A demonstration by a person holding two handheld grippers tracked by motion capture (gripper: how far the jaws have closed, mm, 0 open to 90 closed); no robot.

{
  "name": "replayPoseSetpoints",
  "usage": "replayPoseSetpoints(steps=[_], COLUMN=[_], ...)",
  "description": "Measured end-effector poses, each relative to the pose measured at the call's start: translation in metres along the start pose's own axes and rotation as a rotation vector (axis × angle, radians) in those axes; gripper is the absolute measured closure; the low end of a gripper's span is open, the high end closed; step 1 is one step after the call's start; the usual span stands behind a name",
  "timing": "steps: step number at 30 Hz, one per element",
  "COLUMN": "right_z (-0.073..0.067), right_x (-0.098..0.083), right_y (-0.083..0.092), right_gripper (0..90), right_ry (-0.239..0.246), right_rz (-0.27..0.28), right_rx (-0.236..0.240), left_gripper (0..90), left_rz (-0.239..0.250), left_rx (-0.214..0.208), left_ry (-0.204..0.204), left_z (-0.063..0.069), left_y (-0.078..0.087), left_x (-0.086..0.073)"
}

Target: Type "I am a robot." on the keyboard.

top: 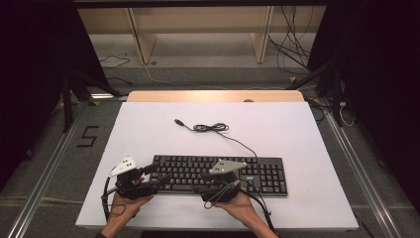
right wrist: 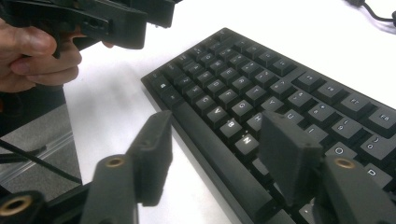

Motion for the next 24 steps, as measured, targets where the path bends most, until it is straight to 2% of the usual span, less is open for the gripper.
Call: replayPoseSetpoints(steps=[6,13,20,24], right_z=[0.001,0.001,0.001,0.002], right_x=[0.001,0.000,-0.001,-0.002], right_y=[-0.002,-0.005,-0.011,-0.015], right_gripper=[61.5,77.0,87.1,89.7], right_ry=[-0.020,-0.019,-0.014,-0.014], right_rz=[-0.020,-0.039,-0.060,-0.077], right_rx=[-0.006,-0.008,-0.012,-0.012], left_gripper=[24.0,24.0,24.0,24.0], left_rz=[0.002,0.002,-0.003,-0.005], left_rx=[0.000,-0.001,-0.004,-0.003], left_ry=[-0.004,-0.007,-0.009,-0.014], left_z=[0.002,0.004,0.005,0.006], left_y=[0.001,0.001,0.002,0.003], left_x=[-0.001,-0.002,-0.003,-0.004])
Point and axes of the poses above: each handheld gripper's, and its own axes: y roughly backward along the jaws, x roughly out of its top, z roughly to its right, the point moved 2 cm from there along -y, roughly forward along the jaws, and after that the axes turned 9 degrees about y, right-handed, at the moved point
